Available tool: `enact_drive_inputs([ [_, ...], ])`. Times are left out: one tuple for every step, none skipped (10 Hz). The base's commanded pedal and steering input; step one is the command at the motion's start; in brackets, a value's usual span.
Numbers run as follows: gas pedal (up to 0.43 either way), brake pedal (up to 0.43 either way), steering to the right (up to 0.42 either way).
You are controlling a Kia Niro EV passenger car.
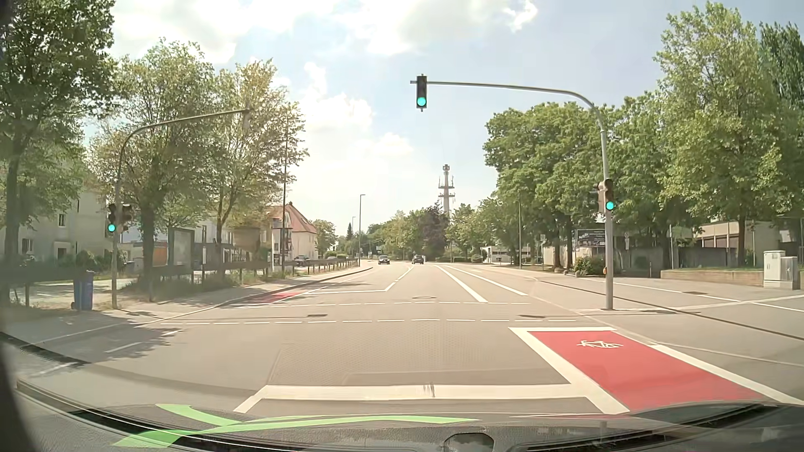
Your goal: Follow the waypoints while adhering to traffic rules and regulations
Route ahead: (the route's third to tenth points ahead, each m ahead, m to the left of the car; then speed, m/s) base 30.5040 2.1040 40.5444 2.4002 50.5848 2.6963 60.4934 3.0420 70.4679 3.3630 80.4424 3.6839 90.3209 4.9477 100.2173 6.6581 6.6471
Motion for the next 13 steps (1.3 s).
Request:
enact_drive_inputs([
  [0.169, 0.0, -0.003],
  [0.177, 0.0, -0.003],
  [0.177, 0.0, -0.003],
  [0.189, 0.0, -0.003],
  [0.189, 0.0, -0.003],
  [0.189, 0.0, -0.003],
  [0.189, 0.0, -0.003],
  [0.189, 0.0, -0.003],
  [0.189, 0.0, -0.003],
  [0.189, 0.0, -0.003],
  [0.189, 0.0, -0.003],
  [0.189, 0.0, -0.003],
  [0.189, 0.0, -0.003],
])
